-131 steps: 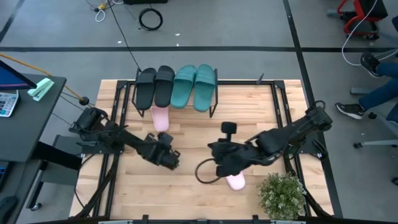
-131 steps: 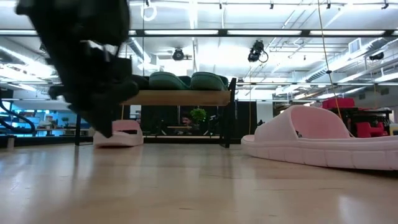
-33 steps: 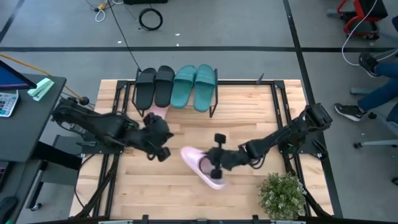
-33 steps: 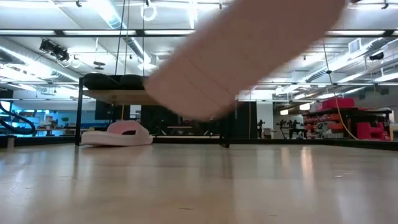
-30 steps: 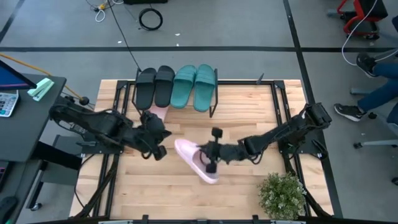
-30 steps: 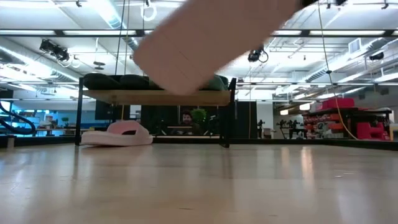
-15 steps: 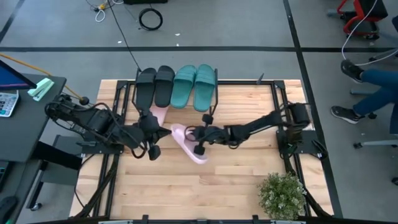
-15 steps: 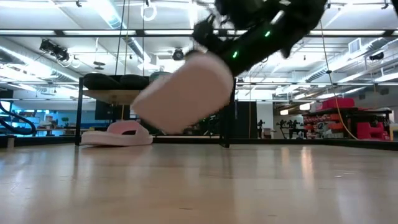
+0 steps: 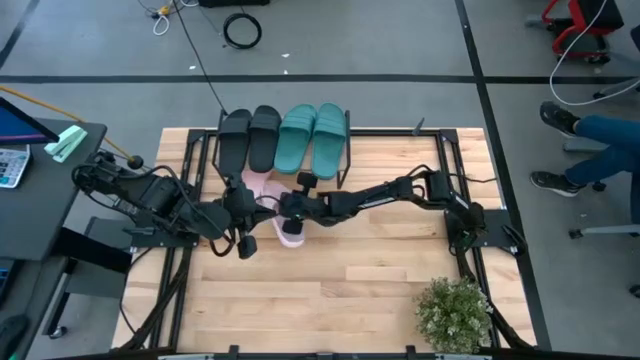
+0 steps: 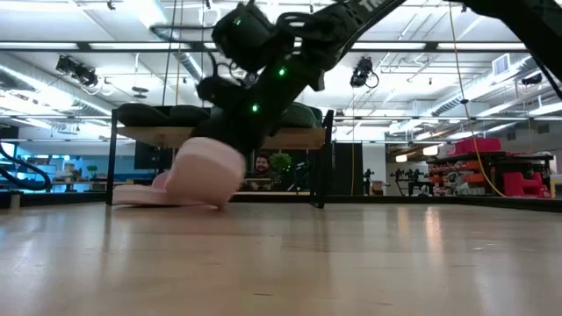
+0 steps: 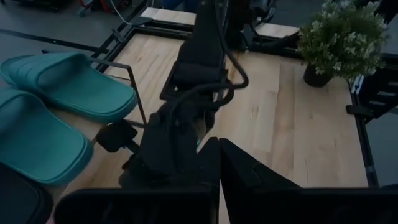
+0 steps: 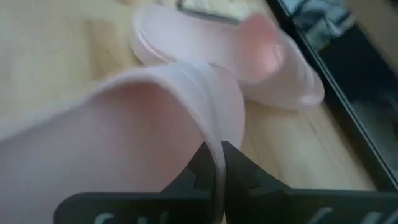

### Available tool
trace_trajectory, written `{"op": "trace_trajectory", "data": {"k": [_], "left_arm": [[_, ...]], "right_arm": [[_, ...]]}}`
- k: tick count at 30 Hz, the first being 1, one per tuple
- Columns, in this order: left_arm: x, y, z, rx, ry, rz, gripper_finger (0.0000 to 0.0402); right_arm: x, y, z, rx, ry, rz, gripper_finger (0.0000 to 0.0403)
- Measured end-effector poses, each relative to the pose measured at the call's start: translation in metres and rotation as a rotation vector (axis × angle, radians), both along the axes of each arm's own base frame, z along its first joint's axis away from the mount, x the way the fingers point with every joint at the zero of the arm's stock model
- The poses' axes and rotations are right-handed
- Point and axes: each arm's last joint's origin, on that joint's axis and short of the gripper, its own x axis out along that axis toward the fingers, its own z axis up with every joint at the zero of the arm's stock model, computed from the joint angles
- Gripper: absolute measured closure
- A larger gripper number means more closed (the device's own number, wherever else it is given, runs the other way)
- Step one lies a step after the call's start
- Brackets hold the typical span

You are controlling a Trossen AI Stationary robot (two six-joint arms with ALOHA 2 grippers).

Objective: Pick and place slides into the shelf
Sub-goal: Move the pink slipper under the shelf

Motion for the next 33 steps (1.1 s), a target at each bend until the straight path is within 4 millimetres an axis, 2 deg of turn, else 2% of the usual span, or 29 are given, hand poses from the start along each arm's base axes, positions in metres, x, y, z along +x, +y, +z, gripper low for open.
{"op": "trace_trajectory", "data": {"k": [5,10,19,22,26,33], "left_arm": [[-0.003,0.0,-0.003,0.02,0.044,-0.006,0.0396],[-0.005,0.001,-0.006,0.028,0.072,-0.002,0.0383],[-0.005,0.001,-0.006,0.013,0.07,0.01,0.0393],[-0.005,0.001,-0.006,0.013,0.07,0.01,0.0396],[-0.005,0.001,-0.006,0.012,0.069,0.01,0.0388],[-0.005,0.001,-0.006,-0.009,0.062,0.025,0.0379]], "right_arm": [[0.004,-0.002,-0.001,-0.037,0.021,-0.024,0.0393],[0.001,-0.002,0.001,-0.097,0.035,-0.094,0.0393],[-0.004,-0.032,-0.003,-0.05,0.034,-0.211,0.0392],[-0.004,-0.036,-0.003,-0.046,0.037,-0.211,0.0388],[-0.004,-0.034,-0.004,-0.03,0.064,-0.166,0.0363],[-0.004,-0.024,-0.005,-0.004,0.075,-0.126,0.0292]]}}
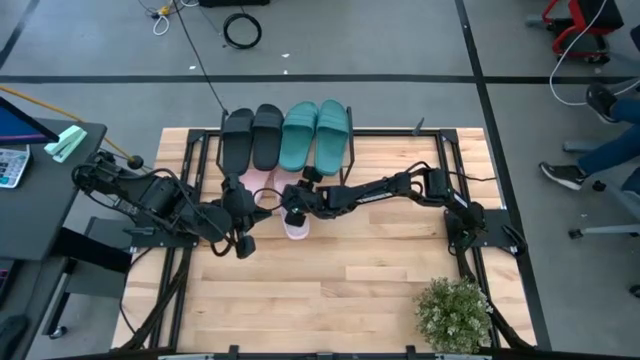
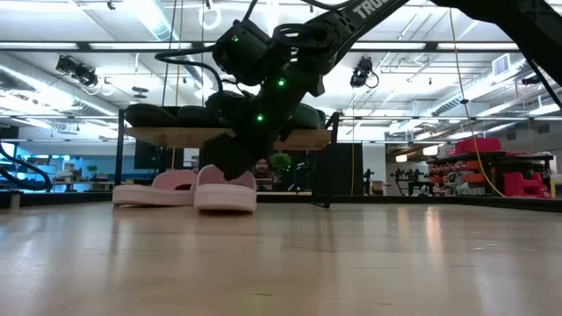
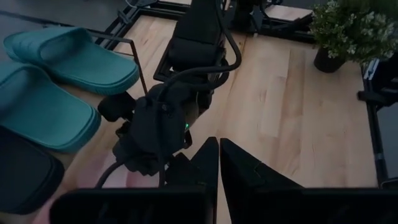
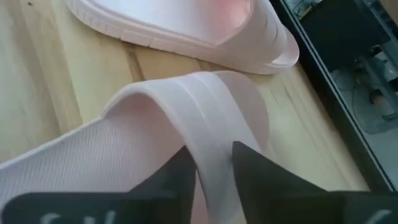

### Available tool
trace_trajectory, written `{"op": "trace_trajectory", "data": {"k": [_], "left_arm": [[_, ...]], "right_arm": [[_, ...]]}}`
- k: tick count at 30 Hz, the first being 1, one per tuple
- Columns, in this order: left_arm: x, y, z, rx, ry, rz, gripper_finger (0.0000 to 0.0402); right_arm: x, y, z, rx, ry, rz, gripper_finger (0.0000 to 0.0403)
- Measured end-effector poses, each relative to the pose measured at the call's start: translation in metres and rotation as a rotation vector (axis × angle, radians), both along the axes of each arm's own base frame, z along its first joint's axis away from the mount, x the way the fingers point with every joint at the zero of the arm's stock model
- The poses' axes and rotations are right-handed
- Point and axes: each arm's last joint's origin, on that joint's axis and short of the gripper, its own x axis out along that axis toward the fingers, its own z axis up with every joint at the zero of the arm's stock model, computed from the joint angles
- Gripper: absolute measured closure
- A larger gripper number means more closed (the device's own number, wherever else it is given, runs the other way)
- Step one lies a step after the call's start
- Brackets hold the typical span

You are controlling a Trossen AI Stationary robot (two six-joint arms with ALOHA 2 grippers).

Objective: Pick and place slides into the shelf
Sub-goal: Move the pink slipper under the shelf

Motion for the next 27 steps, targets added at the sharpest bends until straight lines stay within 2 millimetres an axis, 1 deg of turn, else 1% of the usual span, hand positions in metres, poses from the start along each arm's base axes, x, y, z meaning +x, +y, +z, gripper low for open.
{"op": "trace_trajectory", "data": {"k": [3,6,7,12,15,18,21,23,25,27], "left_arm": [[0.0,0.0,0.0,-0.021,-0.007,0.015,0.0385],[-0.001,-0.001,0.0,-0.04,-0.012,0.024,0.0393],[-0.001,-0.002,0.0,-0.041,-0.012,0.021,0.0395],[-0.002,-0.005,0.0,-0.048,-0.014,0.012,0.039],[-0.003,-0.007,0.0,-0.06,-0.017,0.01,0.0381],[-0.004,-0.009,0.0,-0.059,-0.016,0.0,0.0379],[-0.004,-0.01,0.0,-0.059,-0.016,-0.006,0.0384],[-0.004,-0.01,0.0,-0.06,-0.016,-0.006,0.039],[-0.004,-0.01,0.0,-0.059,-0.015,-0.006,0.0395],[-0.005,-0.01,0.0,-0.058,-0.015,-0.006,0.0397]], "right_arm": [[0.001,0.006,0.0,0.01,-0.013,0.001,0.0273],[0.001,0.018,0.004,0.017,-0.027,0.016,0.0267],[0.0,0.023,0.008,0.017,-0.03,0.026,0.0267],[-0.009,0.053,0.035,0.02,-0.031,0.088,0.0279],[-0.019,0.075,0.048,0.05,-0.007,0.126,0.0292],[-0.026,0.098,0.059,0.081,-0.031,0.154,0.0309],[-0.028,0.117,0.059,0.134,-0.02,0.233,0.0337],[-0.03,0.126,0.053,0.188,-0.004,0.26,0.0365],[-0.031,0.131,0.049,0.206,0.003,0.258,0.0391],[-0.031,0.134,0.04,0.206,0.015,0.246,0.0394]]}}
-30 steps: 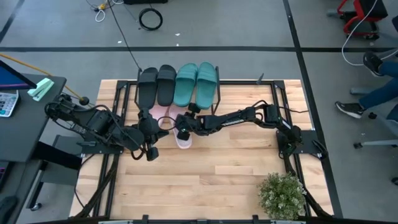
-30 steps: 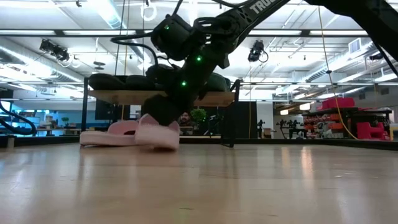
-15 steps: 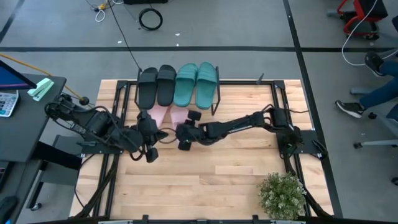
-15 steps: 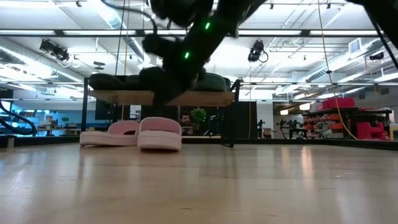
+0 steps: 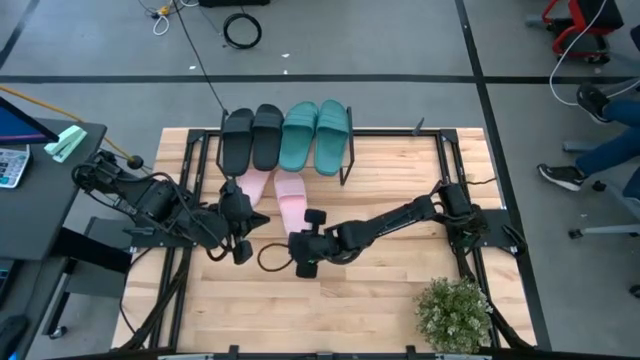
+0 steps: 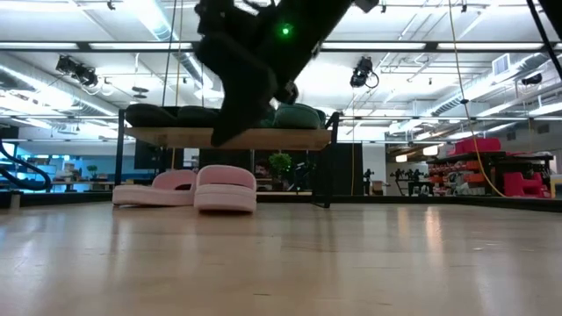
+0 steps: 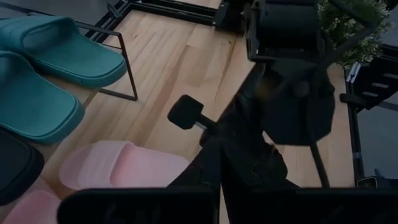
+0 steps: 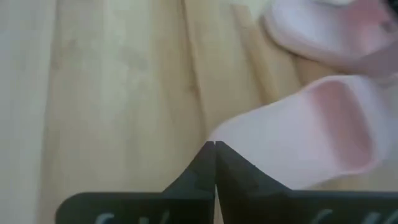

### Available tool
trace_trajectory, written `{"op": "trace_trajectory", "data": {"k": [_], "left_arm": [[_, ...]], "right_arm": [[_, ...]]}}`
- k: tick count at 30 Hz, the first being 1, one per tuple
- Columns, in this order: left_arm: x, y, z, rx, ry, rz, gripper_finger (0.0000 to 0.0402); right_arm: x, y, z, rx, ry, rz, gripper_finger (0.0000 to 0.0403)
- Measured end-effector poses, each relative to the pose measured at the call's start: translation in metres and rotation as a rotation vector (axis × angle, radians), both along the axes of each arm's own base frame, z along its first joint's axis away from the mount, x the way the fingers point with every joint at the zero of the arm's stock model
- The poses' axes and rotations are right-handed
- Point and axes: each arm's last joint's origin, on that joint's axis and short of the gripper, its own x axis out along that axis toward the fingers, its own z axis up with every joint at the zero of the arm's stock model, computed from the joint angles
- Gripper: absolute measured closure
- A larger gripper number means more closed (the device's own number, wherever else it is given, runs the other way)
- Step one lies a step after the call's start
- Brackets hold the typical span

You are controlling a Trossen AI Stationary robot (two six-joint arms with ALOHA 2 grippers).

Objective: Pick and place slides into the shelf
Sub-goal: Move the pink slipper under the shelf

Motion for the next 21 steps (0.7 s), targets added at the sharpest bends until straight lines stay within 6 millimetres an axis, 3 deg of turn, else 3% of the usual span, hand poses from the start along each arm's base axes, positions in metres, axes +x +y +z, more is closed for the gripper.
{"op": "trace_trajectory", "data": {"k": [10,21], "left_arm": [[0.0,0.0,0.0,-0.007,-0.005,0.004,0.038],[0.001,0.0,0.0,-0.008,-0.007,0.004,0.0395]], "right_arm": [[-0.004,0.0,-0.006,0.106,0.045,-0.044,0.0399],[-0.015,-0.004,-0.043,0.104,-0.006,-0.066,0.0401]]}}
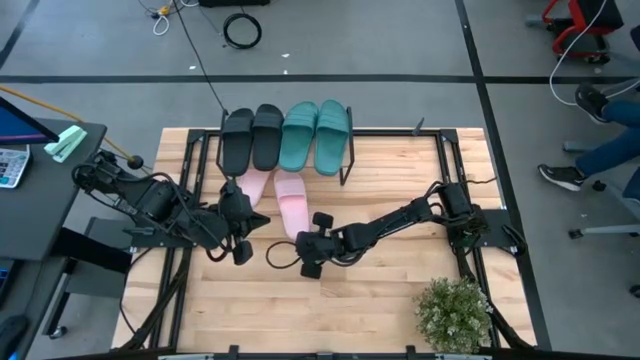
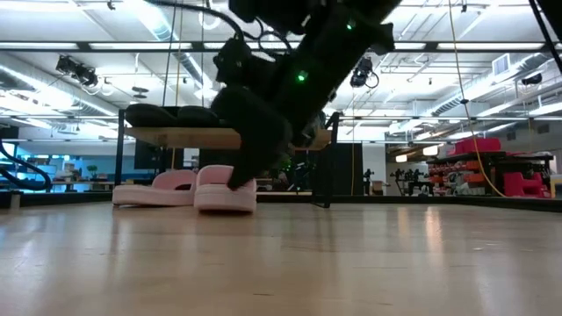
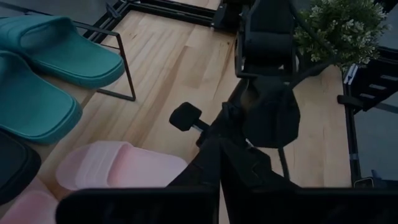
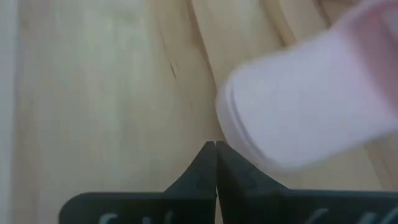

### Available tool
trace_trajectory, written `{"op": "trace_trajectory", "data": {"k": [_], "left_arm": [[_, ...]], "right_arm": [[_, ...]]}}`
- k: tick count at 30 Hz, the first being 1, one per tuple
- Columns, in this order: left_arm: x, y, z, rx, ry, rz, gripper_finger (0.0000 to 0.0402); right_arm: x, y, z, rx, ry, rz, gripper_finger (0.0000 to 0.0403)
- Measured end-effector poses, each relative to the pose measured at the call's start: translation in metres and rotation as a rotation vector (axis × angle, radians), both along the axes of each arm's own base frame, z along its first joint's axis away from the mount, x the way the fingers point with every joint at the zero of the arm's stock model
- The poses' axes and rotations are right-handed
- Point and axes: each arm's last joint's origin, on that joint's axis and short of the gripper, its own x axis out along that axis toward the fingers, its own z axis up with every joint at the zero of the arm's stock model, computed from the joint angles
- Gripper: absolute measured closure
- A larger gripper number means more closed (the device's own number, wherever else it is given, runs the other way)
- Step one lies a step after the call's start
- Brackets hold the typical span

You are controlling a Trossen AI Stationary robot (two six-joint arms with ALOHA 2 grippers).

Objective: Pick and place slides into the shelf
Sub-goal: Move the pink slipper under the shelf

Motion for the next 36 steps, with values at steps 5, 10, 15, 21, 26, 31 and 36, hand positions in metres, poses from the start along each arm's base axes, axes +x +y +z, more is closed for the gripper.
{"op": "trace_trajectory", "data": {"k": [5,10,15,21,26,31,36], "left_arm": [[0.0,0.0,0.0,-0.001,-0.002,0.0,0.0378],[0.0,0.0,0.0,0.002,-0.001,-0.003,0.0383],[0.0,0.0,0.0,0.004,-0.002,-0.004,0.0396],[0.0,0.0,0.0,0.004,-0.001,-0.003,0.039],[0.0,0.0,0.0,0.005,-0.001,-0.003,0.0375],[0.0,0.0,0.0,0.005,-0.001,-0.003,0.038],[0.0,0.0,0.0,0.005,-0.001,-0.003,0.0395]], "right_arm": [[0.004,-0.009,-0.001,0.038,-0.063,0.008,0.0401],[0.006,-0.028,-0.007,0.042,-0.086,-0.026,0.0402],[0.007,-0.047,-0.008,0.016,-0.083,-0.049,0.0403],[0.013,-0.071,-0.005,0.055,-0.125,-0.056,0.0403],[0.013,-0.068,-0.005,0.048,-0.122,-0.042,0.0403],[0.012,-0.053,-0.005,0.054,-0.121,-0.004,0.0403],[0.008,-0.027,-0.005,0.008,-0.125,0.02,0.0403]]}}
